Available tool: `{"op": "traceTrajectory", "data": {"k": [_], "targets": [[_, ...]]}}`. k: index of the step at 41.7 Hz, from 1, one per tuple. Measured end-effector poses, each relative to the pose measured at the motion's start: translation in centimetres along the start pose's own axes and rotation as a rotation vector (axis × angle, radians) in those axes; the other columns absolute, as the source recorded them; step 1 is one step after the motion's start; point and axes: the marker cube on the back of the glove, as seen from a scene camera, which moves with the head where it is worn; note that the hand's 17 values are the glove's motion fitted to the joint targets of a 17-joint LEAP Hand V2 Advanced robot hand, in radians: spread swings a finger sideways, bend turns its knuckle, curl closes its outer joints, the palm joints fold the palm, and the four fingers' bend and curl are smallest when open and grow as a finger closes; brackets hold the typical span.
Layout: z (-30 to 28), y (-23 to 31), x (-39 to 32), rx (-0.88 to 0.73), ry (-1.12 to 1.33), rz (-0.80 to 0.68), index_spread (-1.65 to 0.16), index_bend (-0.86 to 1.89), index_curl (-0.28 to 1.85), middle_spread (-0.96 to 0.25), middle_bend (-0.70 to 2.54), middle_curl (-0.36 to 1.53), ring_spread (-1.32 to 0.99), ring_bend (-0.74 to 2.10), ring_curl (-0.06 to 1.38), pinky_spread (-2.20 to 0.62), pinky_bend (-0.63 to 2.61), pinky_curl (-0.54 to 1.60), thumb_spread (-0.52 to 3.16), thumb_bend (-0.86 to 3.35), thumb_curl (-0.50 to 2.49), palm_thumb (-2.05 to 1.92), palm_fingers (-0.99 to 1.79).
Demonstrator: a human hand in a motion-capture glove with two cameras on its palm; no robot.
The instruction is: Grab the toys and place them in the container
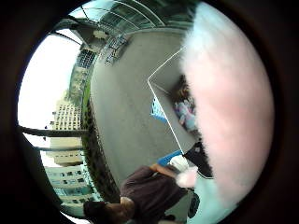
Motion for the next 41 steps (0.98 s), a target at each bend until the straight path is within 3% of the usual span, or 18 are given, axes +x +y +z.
{"op": "traceTrajectory", "data": {"k": [8,13,14,15,16,17,18,19,26,41], "targets": [[1.9,-3.0,-1.7,-0.028,-0.019,-0.010,-0.13,1.29,0.84,-0.46,0.97,0.77,-0.49,0.91,0.75,-0.19,1.14,0.51,0.73,0.13,1.09,0.64,0.29],[3.2,-4.0,-2.1,-0.194,-0.001,0.061,-0.14,1.27,0.85,-0.47,0.94,0.79,-0.49,0.94,0.77,-0.17,1.14,0.51,0.75,0.11,1.09,0.62,0.23],[3.4,-4.0,-2.1,-0.236,0.015,0.073,-0.14,1.18,0.84,-0.47,0.87,0.77,-0.48,0.93,0.76,-0.15,1.16,0.52,0.78,0.09,1.08,0.59,0.07],[3.6,-4.1,-2.0,-0.271,0.033,0.082,-0.15,1.07,0.81,-0.42,0.76,0.73,-0.40,0.77,0.73,-0.10,1.16,0.53,0.90,0.00,1.01,0.42,-0.35],[3.8,-4.1,-1.9,-0.295,0.049,0.087,-0.15,1.10,0.85,-0.45,0.83,0.76,-0.42,0.90,0.79,-0.10,1.18,0.54,0.85,0.07,1.04,0.55,-0.05],[3.9,-4.1,-1.8,-0.310,0.060,0.087,-0.15,1.02,0.81,-0.41,0.73,0.72,-0.37,0.74,0.74,-0.07,1.16,0.52,0.96,-0.01,0.99,0.40,-0.33],[4.0,-4.1,-1.8,-0.318,0.064,0.084,-0.16,0.62,0.68,-0.26,0.49,0.65,-0.29,0.62,0.71,-0.04,1.31,0.56,0.96,-0.13,0.91,0.23,-0.91],[4.1,-4.0,-1.7,-0.322,0.061,0.080,-0.16,0.52,0.67,-0.21,0.42,0.63,-0.25,0.57,0.70,-0.02,1.31,0.53,0.97,-0.13,0.88,0.18,-0.93],[3.9,-3.5,-1.3,-0.293,0.009,0.062,-0.17,0.07,0.45,-0.02,0.08,0.48,-0.09,0.25,0.57,0.05,1.17,0.48,1.06,-0.06,0.73,0.06,-0.65],[4.4,-1.6,-0.3,-0.251,-0.026,0.052,-0.17,0.05,0.27,0.09,0.04,0.28,0.05,0.14,0.44,0.10,1.01,0.40,1.17,-0.02,0.56,0.06,-0.48]]}}
